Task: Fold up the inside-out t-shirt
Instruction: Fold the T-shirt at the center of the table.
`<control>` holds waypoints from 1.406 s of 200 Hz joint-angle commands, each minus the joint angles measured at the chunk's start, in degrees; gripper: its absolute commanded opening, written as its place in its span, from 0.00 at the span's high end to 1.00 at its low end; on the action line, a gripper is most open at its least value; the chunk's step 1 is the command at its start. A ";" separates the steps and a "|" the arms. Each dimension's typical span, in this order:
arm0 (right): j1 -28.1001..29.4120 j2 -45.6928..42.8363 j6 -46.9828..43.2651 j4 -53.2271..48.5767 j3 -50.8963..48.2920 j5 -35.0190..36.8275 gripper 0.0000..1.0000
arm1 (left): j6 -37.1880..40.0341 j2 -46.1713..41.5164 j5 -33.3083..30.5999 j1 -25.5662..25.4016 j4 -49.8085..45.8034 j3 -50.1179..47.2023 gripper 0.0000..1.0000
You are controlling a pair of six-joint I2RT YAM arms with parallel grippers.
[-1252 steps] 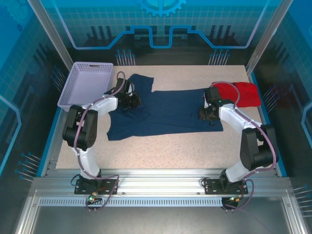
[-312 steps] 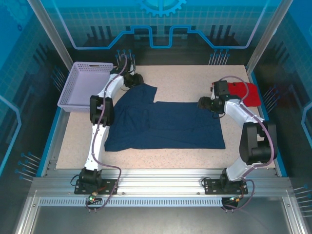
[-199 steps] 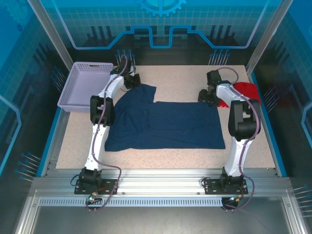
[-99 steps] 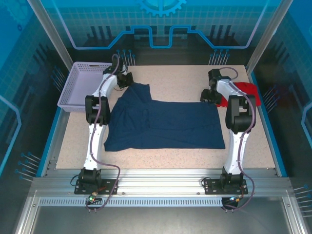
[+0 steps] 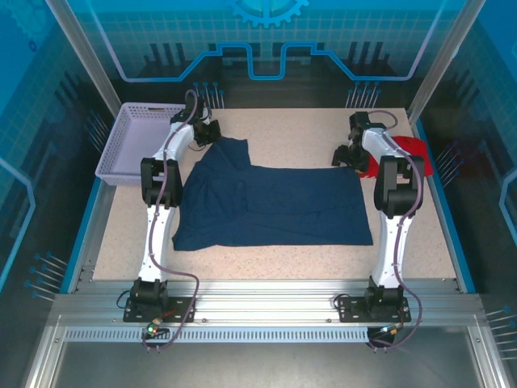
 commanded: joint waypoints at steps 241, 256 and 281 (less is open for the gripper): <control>-0.17 5.77 -0.59 -2.67 10.11 -1.39 1.00 | -0.02 -5.68 3.27 0.57 1.85 -4.23 1.00; -0.18 3.91 -1.23 -0.68 8.76 -1.68 1.00 | -0.01 -7.07 3.50 0.57 2.83 -5.37 1.00; -0.19 0.06 -1.68 1.49 6.34 -1.54 1.00 | -0.20 -9.29 3.52 0.62 3.73 -6.79 1.00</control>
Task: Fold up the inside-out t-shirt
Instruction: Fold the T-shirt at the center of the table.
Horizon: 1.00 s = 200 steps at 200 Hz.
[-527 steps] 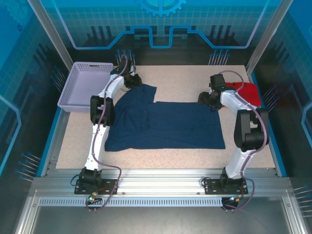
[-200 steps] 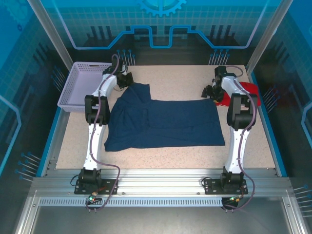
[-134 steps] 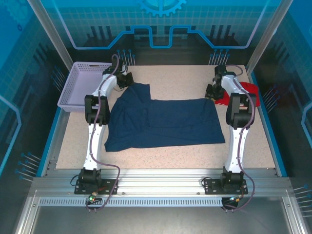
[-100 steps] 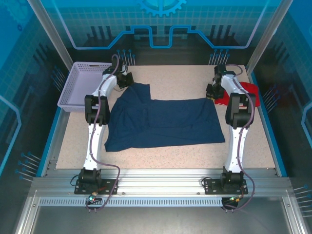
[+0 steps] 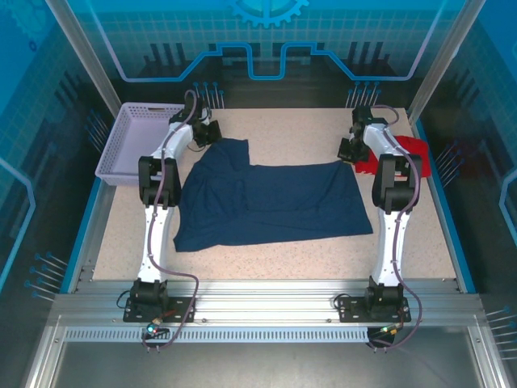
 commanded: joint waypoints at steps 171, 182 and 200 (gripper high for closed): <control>0.58 -14.47 -6.38 7.14 -11.44 0.03 1.00 | -1.95 -19.75 5.76 0.59 7.18 -14.47 1.00; 0.38 -15.66 -6.93 7.74 -12.56 -0.23 1.00 | -2.48 -22.94 6.23 0.58 8.58 -18.02 1.00; -0.03 -17.68 -7.55 9.05 -15.02 -0.79 1.00 | -3.32 -28.02 6.83 0.59 11.93 -24.54 1.00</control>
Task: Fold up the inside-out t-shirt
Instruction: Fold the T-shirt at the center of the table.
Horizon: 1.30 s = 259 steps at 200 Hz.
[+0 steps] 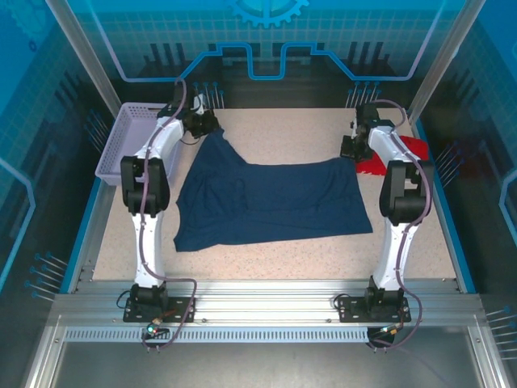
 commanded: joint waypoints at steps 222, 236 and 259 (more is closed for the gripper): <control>-3.84 -17.83 2.55 4.44 -27.73 0.46 1.00 | -8.59 -53.90 2.81 -1.12 26.70 -71.76 1.00; -3.84 -18.24 2.68 4.26 -27.91 0.48 1.00 | -8.49 -54.76 1.94 -1.34 27.15 -73.13 1.00; -3.84 -19.33 2.90 3.70 -28.18 0.23 1.00 | -8.76 -55.94 1.73 -1.69 27.45 -74.23 1.00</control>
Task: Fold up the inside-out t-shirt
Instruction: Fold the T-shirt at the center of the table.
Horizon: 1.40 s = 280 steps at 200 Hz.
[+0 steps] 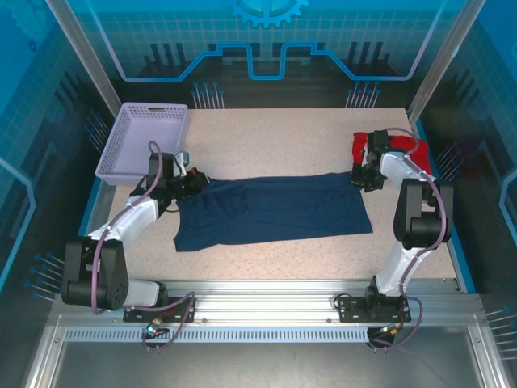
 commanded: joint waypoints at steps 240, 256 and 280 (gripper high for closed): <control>3.20 -9.08 5.61 2.94 -9.22 2.85 0.66 | -0.30 -7.93 -3.10 -3.64 1.37 -16.80 1.00; 6.59 -11.60 6.88 5.51 -10.81 3.41 0.62 | -0.16 -7.20 -3.14 -3.72 1.95 -17.35 1.00; 12.19 -10.89 6.47 8.34 -10.21 2.96 0.61 | -0.84 -5.41 -0.54 -3.65 3.41 -17.32 0.97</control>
